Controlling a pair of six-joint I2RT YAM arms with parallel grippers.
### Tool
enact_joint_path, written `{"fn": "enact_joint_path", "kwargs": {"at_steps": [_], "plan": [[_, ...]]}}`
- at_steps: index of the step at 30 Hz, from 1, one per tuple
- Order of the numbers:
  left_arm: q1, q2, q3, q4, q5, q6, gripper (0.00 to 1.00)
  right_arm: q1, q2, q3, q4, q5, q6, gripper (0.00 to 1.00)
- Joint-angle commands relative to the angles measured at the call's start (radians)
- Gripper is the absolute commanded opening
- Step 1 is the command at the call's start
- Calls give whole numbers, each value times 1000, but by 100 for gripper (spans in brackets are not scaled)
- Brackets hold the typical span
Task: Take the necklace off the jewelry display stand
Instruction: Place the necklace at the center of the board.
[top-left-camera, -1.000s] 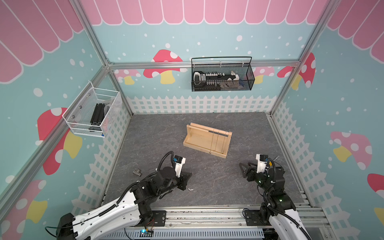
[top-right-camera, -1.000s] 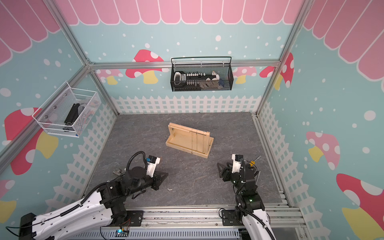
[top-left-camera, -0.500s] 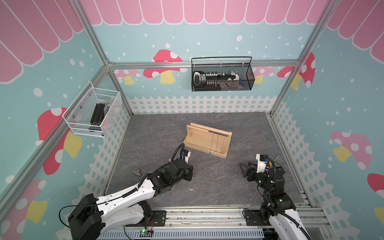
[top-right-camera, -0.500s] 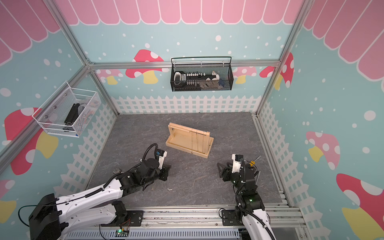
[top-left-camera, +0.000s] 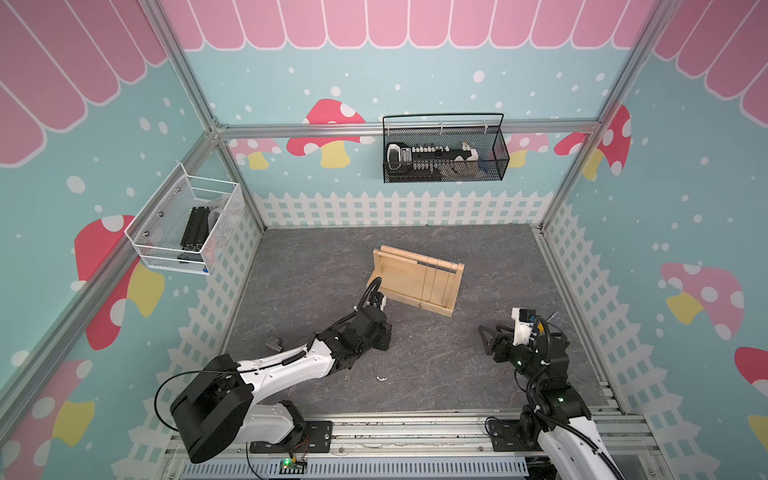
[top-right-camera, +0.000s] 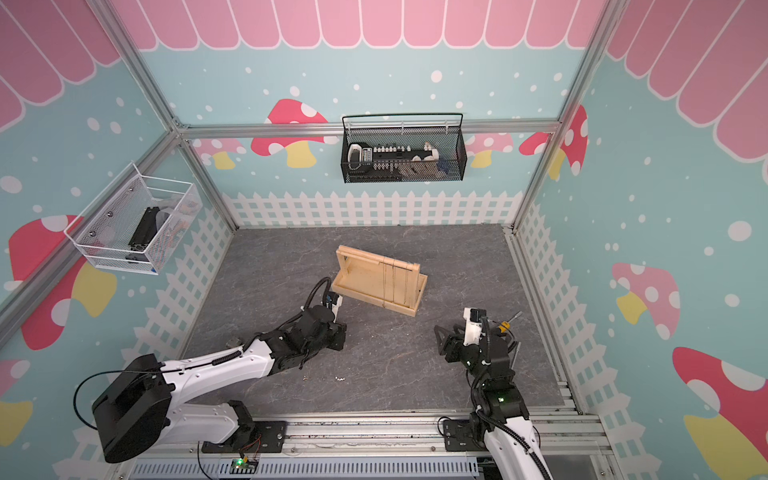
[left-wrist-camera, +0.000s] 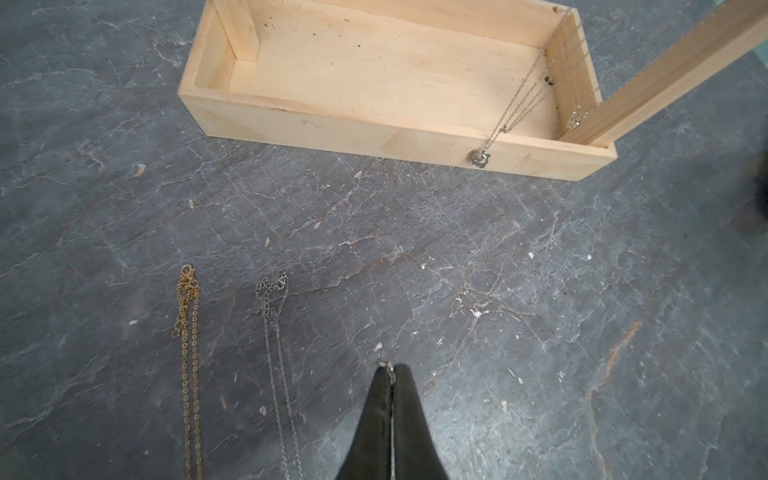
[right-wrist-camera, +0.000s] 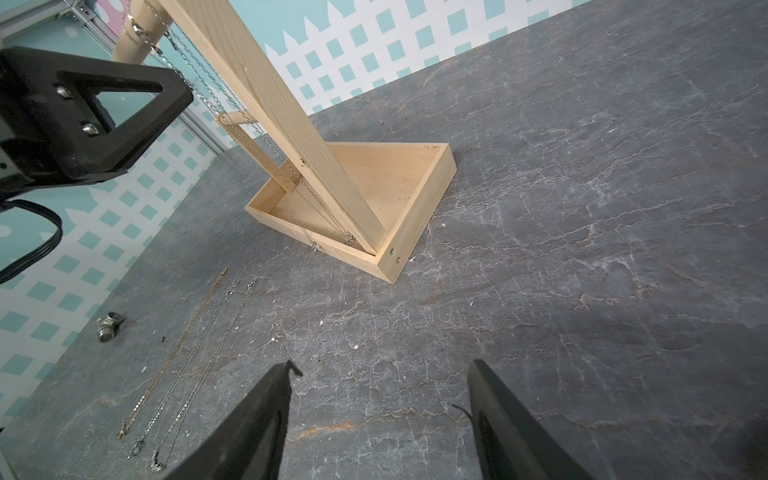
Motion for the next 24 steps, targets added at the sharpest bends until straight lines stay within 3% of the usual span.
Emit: {"fn": "enact_joint_path", "kwargs": {"at_steps": [1, 24], "plan": [[9, 39, 38, 36, -36, 22, 0, 8, 1, -10, 23, 5, 11, 68], [26, 280, 151, 35, -142, 11, 3, 9, 5, -8, 20, -4, 9, 68]]}}
